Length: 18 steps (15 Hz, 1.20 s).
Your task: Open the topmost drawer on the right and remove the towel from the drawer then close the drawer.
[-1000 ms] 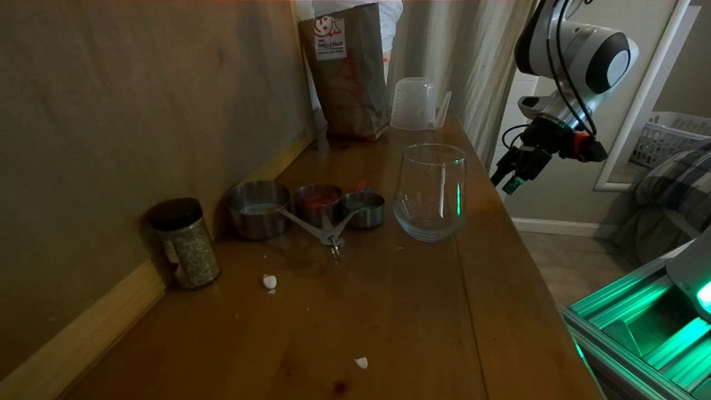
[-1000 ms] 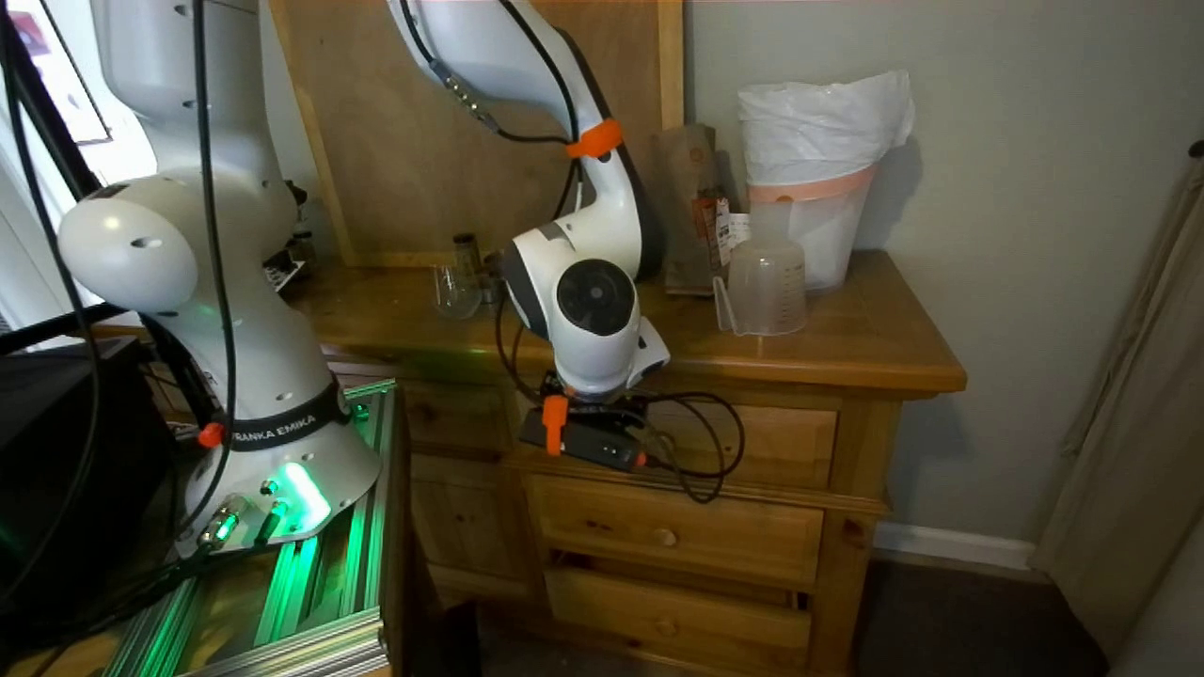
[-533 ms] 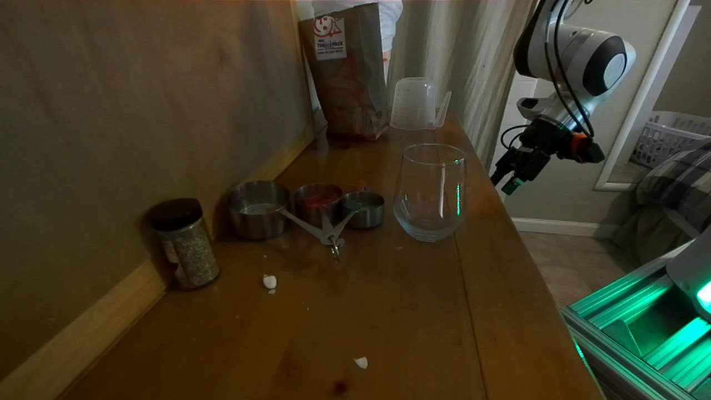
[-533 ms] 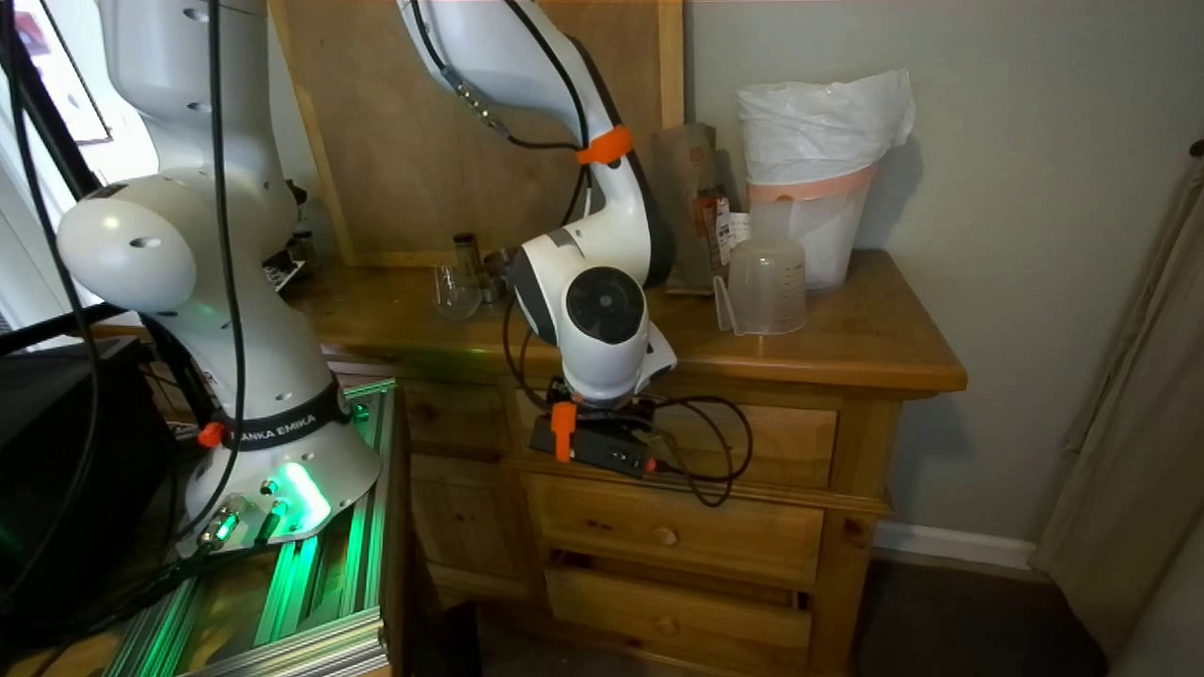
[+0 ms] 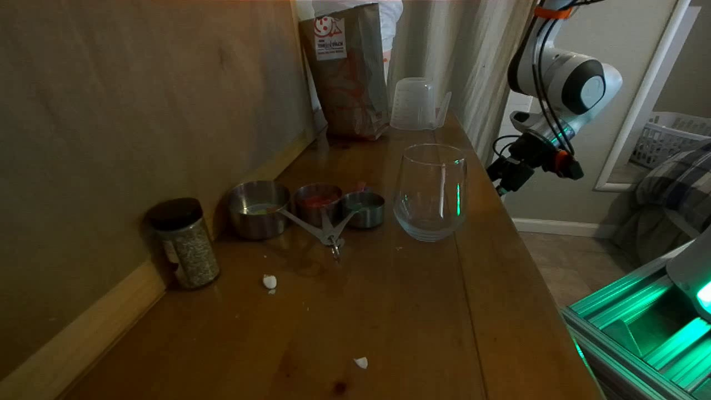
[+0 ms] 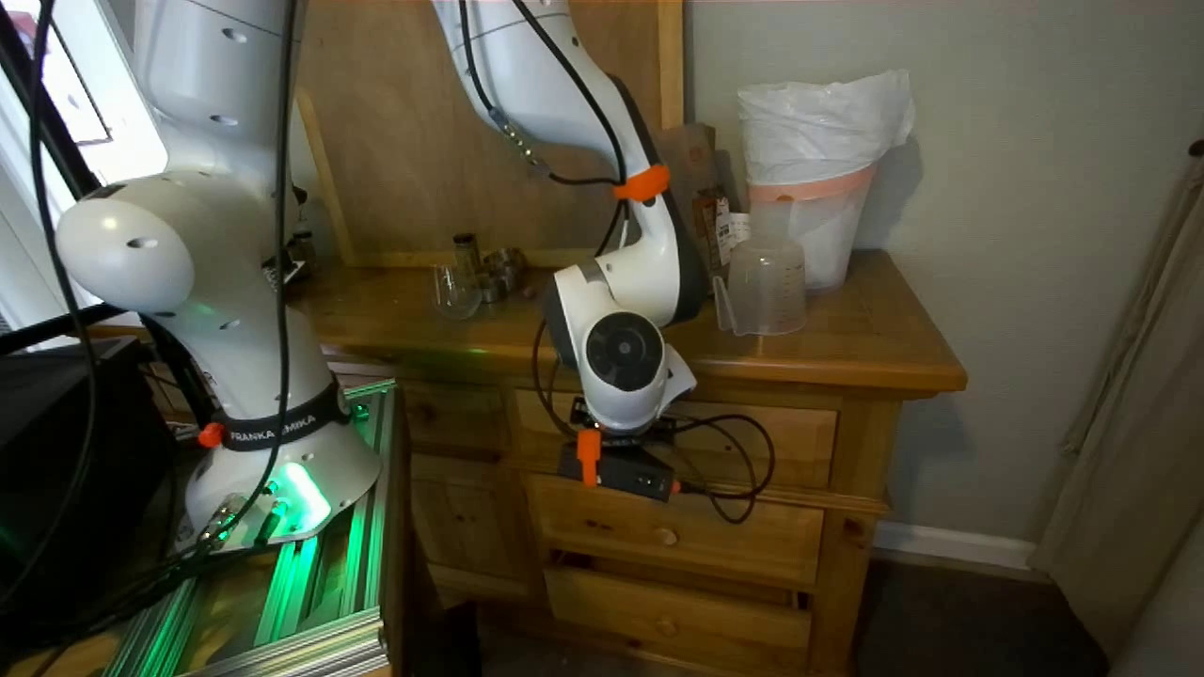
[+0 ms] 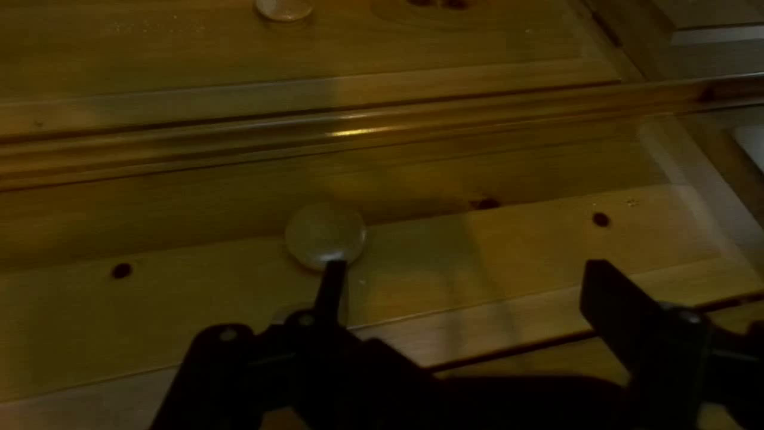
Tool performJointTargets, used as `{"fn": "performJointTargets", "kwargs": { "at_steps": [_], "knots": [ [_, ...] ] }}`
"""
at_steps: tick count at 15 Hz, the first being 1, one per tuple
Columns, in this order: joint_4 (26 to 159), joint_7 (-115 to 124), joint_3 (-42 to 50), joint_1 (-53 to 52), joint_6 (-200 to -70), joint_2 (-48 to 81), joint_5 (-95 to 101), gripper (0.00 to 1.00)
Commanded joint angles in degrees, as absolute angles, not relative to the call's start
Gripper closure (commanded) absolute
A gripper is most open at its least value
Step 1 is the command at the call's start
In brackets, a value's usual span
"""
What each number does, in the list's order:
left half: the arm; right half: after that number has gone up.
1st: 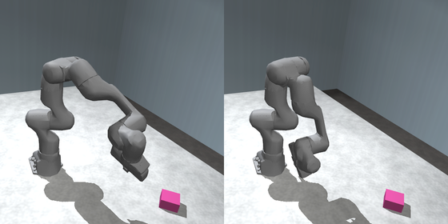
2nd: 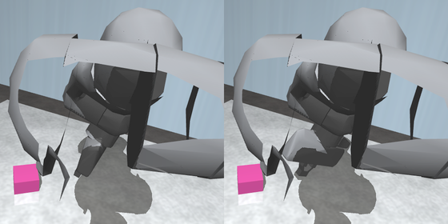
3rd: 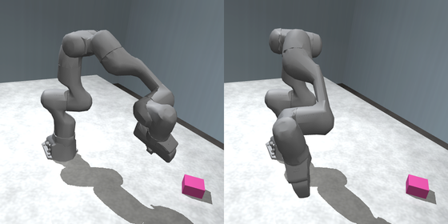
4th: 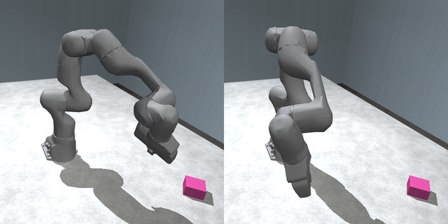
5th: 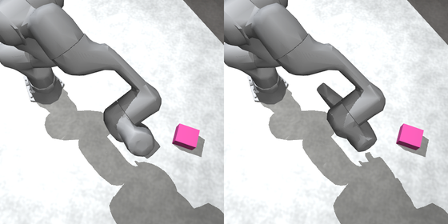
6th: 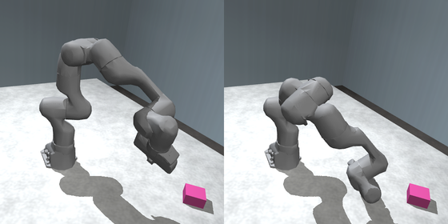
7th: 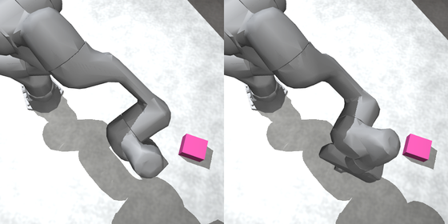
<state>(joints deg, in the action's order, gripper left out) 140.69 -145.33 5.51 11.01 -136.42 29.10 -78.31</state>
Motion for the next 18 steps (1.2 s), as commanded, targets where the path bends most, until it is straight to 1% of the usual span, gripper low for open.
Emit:
{"fn": "performJointTargets", "kwargs": {
  "at_steps": [1, 9, 18],
  "knots": [
    [136.05, -150.25, 5.43, 12.24, -132.81, 34.53, -83.36, 0.00],
    [129.03, -152.02, 6.42, 12.14, -124.72, 43.02, -85.35, 0.00],
    [124.15, -154.06, 6.46, 12.33, -117.94, 48.38, -88.17, 0.00]
  ]
}}
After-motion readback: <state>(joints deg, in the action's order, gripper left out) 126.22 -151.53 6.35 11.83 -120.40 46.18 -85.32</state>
